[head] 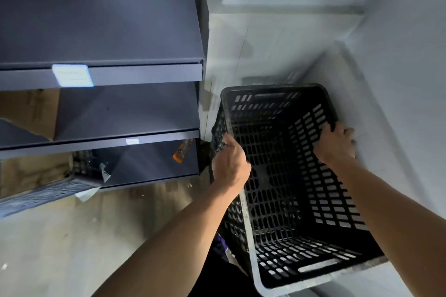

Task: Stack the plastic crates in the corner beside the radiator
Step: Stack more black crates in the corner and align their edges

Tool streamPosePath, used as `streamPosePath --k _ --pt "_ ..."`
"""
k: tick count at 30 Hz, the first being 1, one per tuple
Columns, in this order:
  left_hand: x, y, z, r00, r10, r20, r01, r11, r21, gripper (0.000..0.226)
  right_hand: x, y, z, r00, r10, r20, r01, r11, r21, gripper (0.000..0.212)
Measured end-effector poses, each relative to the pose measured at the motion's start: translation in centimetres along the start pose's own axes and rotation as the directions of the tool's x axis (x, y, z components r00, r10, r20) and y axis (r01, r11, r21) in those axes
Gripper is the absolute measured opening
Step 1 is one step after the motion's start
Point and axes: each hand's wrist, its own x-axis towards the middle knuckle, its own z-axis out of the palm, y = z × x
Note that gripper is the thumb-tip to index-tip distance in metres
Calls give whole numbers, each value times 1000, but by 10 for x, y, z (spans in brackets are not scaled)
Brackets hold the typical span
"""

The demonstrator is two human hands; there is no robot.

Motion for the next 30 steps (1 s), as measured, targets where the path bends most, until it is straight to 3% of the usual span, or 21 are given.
streamPosePath --k 3,6,10,21,30 --pt "0 3 0 1000 -27 -4 27 999 -29 47 5 7 8 997 45 59 -47 999 24 63" --pt "0 9 1 998 -56 3 56 998 -8 56 6 13 14 993 65 100 -67 998 17 68" --pt "4 12 3 997 -73 11 73 997 26 62 4 13 16 994 54 92 -55 998 6 74" --pt "5 14 8 995 -93 -36 94 995 18 54 3 12 15 994 52 96 -58 997 56 77" --pt "-2 19 4 995 -70 -69 68 997 -33 54 6 41 16 1000 -29 -2 29 988 154 56"
